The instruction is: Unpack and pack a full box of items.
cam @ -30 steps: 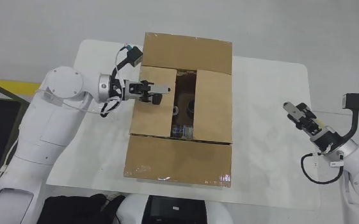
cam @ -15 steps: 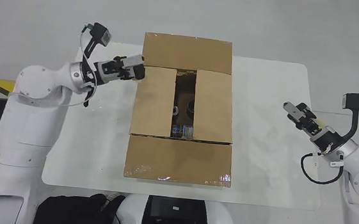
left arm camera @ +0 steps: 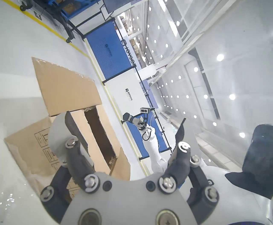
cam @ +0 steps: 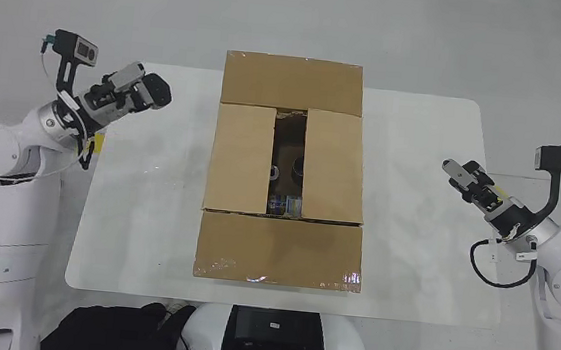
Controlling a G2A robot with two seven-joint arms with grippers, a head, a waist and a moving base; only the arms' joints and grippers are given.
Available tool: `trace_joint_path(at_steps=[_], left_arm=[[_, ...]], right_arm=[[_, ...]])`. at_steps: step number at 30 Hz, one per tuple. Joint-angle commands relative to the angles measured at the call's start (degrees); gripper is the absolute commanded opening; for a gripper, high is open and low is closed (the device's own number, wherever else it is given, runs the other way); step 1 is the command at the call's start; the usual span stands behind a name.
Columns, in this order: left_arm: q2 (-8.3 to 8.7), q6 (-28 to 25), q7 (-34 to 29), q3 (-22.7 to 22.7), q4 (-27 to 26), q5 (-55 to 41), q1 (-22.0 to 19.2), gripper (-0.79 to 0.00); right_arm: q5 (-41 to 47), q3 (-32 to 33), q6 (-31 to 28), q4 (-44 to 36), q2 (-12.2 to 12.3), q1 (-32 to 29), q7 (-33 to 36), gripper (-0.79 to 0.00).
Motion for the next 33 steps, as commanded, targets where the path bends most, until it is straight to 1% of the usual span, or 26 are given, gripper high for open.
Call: trace_joint_path(at_steps=[1, 7, 29, 31, 33], left_arm=[[0.16, -0.48, -0.05, -0.94, 1.03, -1.05, 0.38, 0.0], [0.52, -1.33, -0.42, -1.84, 2.34, -1.56, 0.25, 0.0], [0.52, -1.33, -0.42, -1.84, 2.34, -1.56, 0.25, 0.0], [0.52, -1.33, -0.42, -1.84, 2.34, -1.56, 0.25, 0.0], [0.52, -1.33, -0.42, -1.84, 2.34, -1.56, 0.25, 0.0]], right_arm=[[0.0, 0.0, 0.0, 0.0, 0.0, 0.0, 0.0, 0.0], [0.0, 0.0, 0.0, 0.0, 0.0, 0.0, 0.0, 0.0], [0.22, -0.11, 0.22, 0.0, -0.01, -0.12, 0.08, 0.0], [1.02, -0.47, 1.83, -0.74, 0.07, -0.39, 2.09, 0.0], [0.89, -0.7, 3.92, -1.9, 0.29, -0.61, 5.5, 0.0]])
